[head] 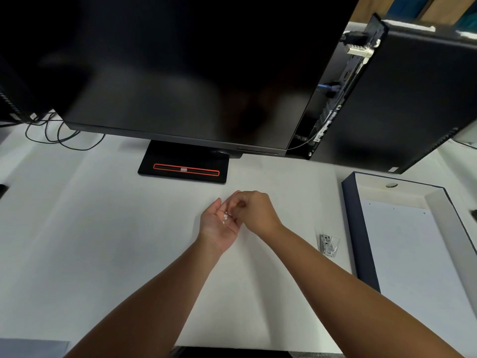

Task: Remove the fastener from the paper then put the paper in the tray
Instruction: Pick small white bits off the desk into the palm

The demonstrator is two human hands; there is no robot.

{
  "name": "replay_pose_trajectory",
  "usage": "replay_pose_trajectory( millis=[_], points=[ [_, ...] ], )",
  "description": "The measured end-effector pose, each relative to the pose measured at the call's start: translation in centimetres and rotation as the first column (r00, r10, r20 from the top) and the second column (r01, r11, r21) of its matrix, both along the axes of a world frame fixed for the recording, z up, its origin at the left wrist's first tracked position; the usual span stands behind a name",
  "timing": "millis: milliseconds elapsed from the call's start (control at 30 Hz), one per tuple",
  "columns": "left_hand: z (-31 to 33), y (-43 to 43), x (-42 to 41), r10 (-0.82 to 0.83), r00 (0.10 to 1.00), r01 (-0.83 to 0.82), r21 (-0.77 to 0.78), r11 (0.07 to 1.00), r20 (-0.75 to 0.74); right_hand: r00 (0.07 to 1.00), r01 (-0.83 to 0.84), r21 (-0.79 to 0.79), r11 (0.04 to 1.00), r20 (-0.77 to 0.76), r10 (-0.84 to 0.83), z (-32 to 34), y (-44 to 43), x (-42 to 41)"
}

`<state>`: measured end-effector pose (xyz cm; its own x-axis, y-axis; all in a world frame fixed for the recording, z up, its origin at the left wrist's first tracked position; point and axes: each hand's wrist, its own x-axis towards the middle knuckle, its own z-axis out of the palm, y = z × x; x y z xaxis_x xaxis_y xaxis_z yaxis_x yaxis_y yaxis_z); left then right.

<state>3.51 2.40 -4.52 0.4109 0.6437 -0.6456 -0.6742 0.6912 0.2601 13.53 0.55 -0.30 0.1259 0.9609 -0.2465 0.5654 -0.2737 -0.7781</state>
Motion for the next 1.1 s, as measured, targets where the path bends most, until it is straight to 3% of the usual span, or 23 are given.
replay_pose_trajectory(
  millis=[133,233,367,467,633,833,933,1100],
  points=[
    [0.2,0.0,0.1,0.007,1.0,-0.007,0.005,1.0,-0.013,0.999,-0.024,0.068,0.997,-0.021,0.026,0.3,-0.1,0.7],
    [0.2,0.1,-0.3,0.029,1.0,-0.029,0.01,1.0,-0.002,0.997,0.059,0.154,0.986,0.043,-0.067,0.1,0.1,2.8],
    [0.0,0.4,-1.3,0.049,0.999,-0.049,0.007,0.999,-0.005,0.973,0.165,0.064,0.984,0.156,-0.173,-2.2,-0.1,6.7],
    [-0.2,0.5,-1.6,0.059,0.998,-0.059,0.013,0.998,0.001,0.966,0.079,0.0,0.997,0.246,-0.076,-3.8,-0.7,7.7],
    [-0.2,0.6,-1.6,0.044,0.999,-0.044,0.035,0.998,0.01,0.947,-0.1,0.038,0.994,0.309,0.083,-4.7,0.2,6.6],
    [0.1,0.7,-1.6,0.044,0.999,-0.044,0.05,0.998,0.01,0.858,-0.274,-0.043,0.961,0.441,0.264,-4.8,-0.5,6.1],
    [0.0,0.6,-1.7,0.047,0.999,-0.048,0.047,0.998,0.024,0.803,-0.343,-0.031,0.939,0.508,0.311,-4.8,-2.0,5.8],
    [0.1,0.5,-1.6,0.045,0.999,-0.046,0.043,0.998,0.03,0.829,-0.297,0.013,0.955,0.499,0.252,-4.7,-2.2,6.2]
  ],
)
